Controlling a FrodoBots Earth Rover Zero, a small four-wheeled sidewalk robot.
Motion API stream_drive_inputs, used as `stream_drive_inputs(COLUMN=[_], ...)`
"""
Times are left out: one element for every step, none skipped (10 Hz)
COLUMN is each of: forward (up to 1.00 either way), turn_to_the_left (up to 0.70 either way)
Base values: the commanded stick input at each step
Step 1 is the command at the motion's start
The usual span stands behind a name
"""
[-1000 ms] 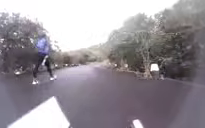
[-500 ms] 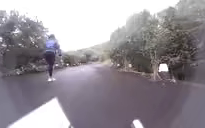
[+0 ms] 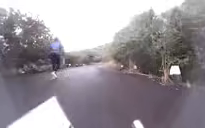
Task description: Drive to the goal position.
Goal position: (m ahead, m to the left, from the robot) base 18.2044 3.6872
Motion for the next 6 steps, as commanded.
stream_drive_inputs(forward=[1.00,1.00,1.00,1.00,1.00,1.00], turn_to_the_left=[0.00,0.00,0.00,0.00,0.00,0.00])
